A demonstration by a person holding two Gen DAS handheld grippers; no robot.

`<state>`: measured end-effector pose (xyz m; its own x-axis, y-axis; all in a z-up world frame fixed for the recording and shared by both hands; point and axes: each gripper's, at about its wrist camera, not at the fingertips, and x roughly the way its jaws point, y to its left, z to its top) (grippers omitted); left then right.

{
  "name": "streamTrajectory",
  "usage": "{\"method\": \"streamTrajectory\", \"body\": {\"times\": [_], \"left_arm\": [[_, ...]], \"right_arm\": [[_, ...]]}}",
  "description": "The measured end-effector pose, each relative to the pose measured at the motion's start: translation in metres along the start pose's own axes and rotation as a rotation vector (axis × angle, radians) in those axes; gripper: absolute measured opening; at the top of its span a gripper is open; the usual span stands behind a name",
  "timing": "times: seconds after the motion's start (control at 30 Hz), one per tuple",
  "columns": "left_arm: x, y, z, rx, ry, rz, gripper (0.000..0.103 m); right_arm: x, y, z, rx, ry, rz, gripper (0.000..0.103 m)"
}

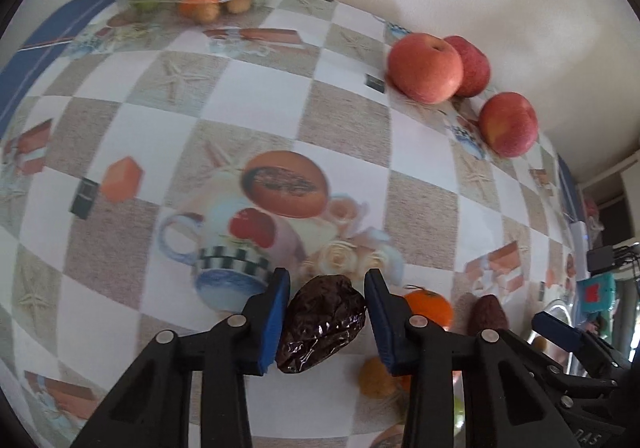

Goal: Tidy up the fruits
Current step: 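Grasp a dark date with the left tool while the right tool grasps another date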

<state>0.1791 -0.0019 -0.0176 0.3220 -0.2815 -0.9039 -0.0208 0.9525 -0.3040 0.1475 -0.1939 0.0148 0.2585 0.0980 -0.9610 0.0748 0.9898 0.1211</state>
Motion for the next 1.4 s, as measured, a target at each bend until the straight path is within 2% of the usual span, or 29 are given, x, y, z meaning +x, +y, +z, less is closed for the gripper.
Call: {"method": "streamTrajectory", "body": {"times": [0.2,0.37,0.6,0.77,0.83,0.97,1.13,1.2,1.4], "left_arm": [[-0.009,0.030,0.006,-0.064,-0.020,0.069,0.041],[-0.015,0.052,0.010,-0.115,-0.028,0.080,0.041],[-0.012,0.053,0.010,-0.113,-0.025,0.082,0.041],[-0.011,0.051,0.011,-0.108,-0.024,0.081,0.041],[-0.010,0.050,0.013,-0.107,-0.022,0.080,0.042],[-0.009,0.050,0.013,-0.103,-0.022,0.083,0.042],[-0.010,0.050,0.013,-0.103,-0.021,0.081,0.042],[-0.010,0.050,0.013,-0.101,-0.020,0.081,0.042],[-0.009,0.049,0.013,-0.094,-0.020,0.084,0.042]], "right_arm": [[0.014,0.010,0.004,-0.046,0.040,-0.054,0.091],[0.026,0.015,0.009,-0.073,0.063,-0.115,0.091],[0.034,0.013,0.019,-0.096,0.069,-0.165,0.091],[0.050,0.017,0.024,-0.114,0.084,-0.168,0.091],[0.053,0.011,0.028,-0.090,0.094,-0.113,0.092],[0.060,0.008,0.033,-0.115,0.102,-0.064,0.101],[0.067,0.007,0.040,-0.088,0.117,-0.077,0.103],[0.068,0.006,0.040,-0.087,0.082,-0.083,0.103],[0.069,0.005,0.041,-0.143,0.107,-0.058,0.103]]}}
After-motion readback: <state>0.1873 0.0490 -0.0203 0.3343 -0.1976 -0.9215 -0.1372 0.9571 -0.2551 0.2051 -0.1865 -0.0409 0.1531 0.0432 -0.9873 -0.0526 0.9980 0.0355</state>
